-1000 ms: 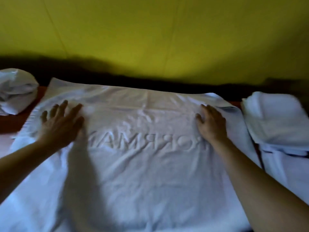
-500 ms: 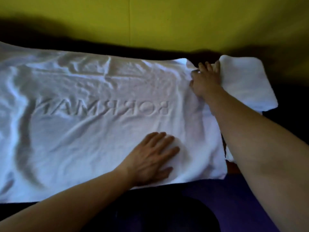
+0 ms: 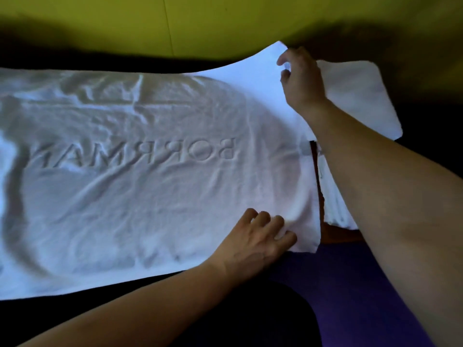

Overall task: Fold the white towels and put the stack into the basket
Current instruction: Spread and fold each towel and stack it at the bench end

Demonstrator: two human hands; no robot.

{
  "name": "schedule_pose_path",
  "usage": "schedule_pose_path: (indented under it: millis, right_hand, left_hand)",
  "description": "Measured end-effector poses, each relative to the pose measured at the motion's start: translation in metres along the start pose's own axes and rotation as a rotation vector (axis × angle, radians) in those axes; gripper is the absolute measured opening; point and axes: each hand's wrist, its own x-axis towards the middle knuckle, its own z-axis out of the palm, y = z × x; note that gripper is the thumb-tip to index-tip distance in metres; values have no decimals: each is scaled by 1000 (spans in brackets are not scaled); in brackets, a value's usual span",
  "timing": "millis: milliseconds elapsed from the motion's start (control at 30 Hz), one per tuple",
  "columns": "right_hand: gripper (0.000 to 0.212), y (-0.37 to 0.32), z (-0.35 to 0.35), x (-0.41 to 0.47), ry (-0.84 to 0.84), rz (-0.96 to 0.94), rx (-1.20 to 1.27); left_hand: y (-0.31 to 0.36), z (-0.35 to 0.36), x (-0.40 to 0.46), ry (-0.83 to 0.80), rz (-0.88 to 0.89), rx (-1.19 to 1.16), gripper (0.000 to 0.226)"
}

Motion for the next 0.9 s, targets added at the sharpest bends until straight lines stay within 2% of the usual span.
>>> schedule_pose_path:
  millis: [33, 133, 233, 333, 433, 600, 667, 733, 900]
  right_hand:
    - [42, -1, -1, 2, 19, 10, 52]
    - [56, -5, -6, 9, 25, 137, 134]
    - [34, 1, -11, 24, 67, 188, 77]
    - [29, 6, -20, 30, 42, 150, 29]
    - [29, 19, -36, 33, 32, 187, 20]
    - [31, 23, -80, 45, 11, 383, 94]
    - [33, 19, -93, 49, 6, 509, 192]
    - [34, 4, -104, 49, -13, 556, 267]
    - [14, -62, -112, 56, -104, 621, 524]
  left_hand:
    - [-1, -5, 1, 19, -49, -46, 13]
    - [-1, -25, 4, 6, -239, -259, 26]
    - [-1, -49, 2, 9, -358, -436, 34]
    - [7, -71, 1, 58, -482, -571, 39]
    - [20, -87, 2, 123, -539, -711, 21]
    - [34, -124, 4, 214, -550, -894, 26]
    - [36, -138, 3, 268, -563, -895, 34]
    - [35, -151, -2, 329, -544, -854, 34]
    - [16, -167, -42, 519, -671, -784, 27]
